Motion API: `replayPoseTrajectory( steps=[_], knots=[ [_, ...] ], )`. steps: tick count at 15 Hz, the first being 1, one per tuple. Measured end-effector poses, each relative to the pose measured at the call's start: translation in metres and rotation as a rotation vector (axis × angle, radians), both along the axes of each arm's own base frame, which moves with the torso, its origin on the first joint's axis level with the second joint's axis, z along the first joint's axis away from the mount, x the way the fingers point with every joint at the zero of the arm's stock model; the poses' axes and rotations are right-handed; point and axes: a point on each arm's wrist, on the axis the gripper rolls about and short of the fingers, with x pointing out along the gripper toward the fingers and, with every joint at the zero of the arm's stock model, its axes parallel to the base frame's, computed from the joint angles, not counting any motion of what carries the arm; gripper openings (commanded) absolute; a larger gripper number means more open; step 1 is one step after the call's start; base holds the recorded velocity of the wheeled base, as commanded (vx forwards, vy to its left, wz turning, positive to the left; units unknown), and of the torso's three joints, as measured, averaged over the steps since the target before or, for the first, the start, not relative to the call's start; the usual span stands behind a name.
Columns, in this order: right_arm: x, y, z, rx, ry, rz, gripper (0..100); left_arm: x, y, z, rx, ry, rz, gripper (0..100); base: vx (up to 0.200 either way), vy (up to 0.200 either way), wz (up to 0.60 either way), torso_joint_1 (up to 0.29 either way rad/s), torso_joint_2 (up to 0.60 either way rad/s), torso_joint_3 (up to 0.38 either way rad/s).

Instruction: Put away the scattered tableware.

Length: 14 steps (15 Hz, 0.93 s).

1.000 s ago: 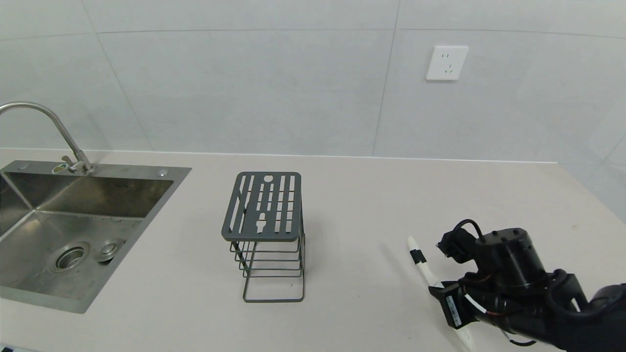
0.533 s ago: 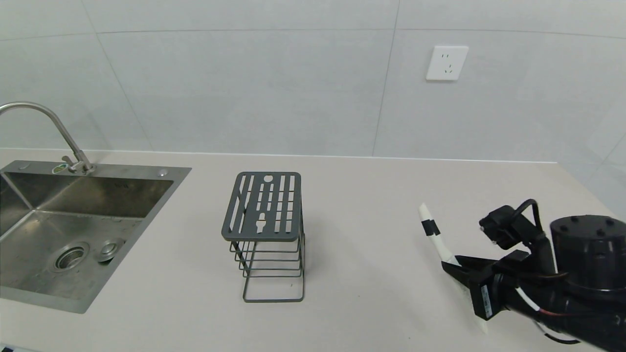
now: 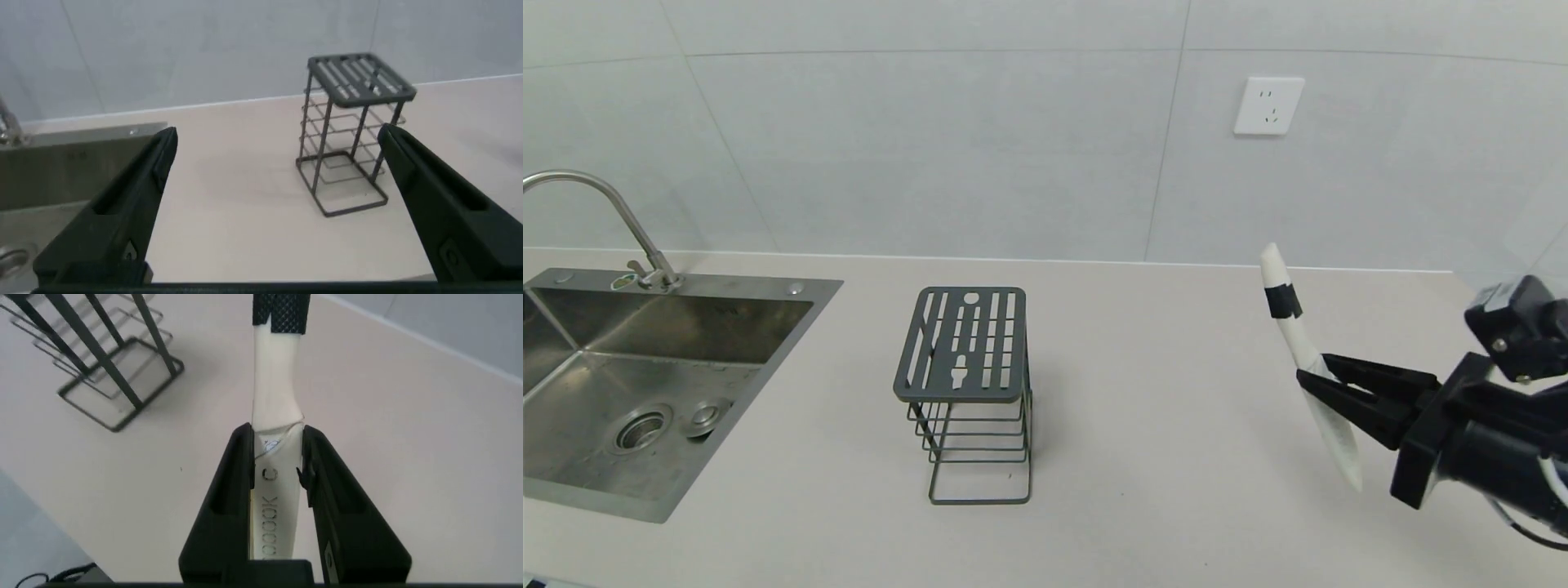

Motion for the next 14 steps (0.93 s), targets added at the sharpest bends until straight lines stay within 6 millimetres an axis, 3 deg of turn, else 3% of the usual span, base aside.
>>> replayPoseTrajectory(
  steps=[4, 8, 11, 14],
  knots=[
    [0.012, 0.007, 0.027, 0.041, -0.086, 0.009, 0, 0.026, -0.002, 0.052, 0.055, 0.021, -0.169, 100, 0.0, 0.0, 0.0, 0.0, 0.0, 0.0],
    [0.04, 0.025, 0.042, -0.064, -0.192, 0.073, 0, 0.095, -0.011, 0.089, 0.111, 0.02, -0.286, 100, 0.0, 0.0, 0.0, 0.0, 0.0, 0.0],
    [0.046, 0.033, 0.034, -0.098, -0.2, 0.141, 0, 0.149, -0.023, 0.101, 0.182, -0.086, -0.497, 100, 0.0, 0.0, 0.0, 0.0, 0.0, 0.0],
    [0.043, 0.035, 0.023, -0.144, -0.209, 0.214, 0, 0.194, -0.038, 0.097, 0.27, -0.226, -0.687, 100, 0.0, 0.0, 0.0, 0.0, 0.0, 0.0]
  ],
)
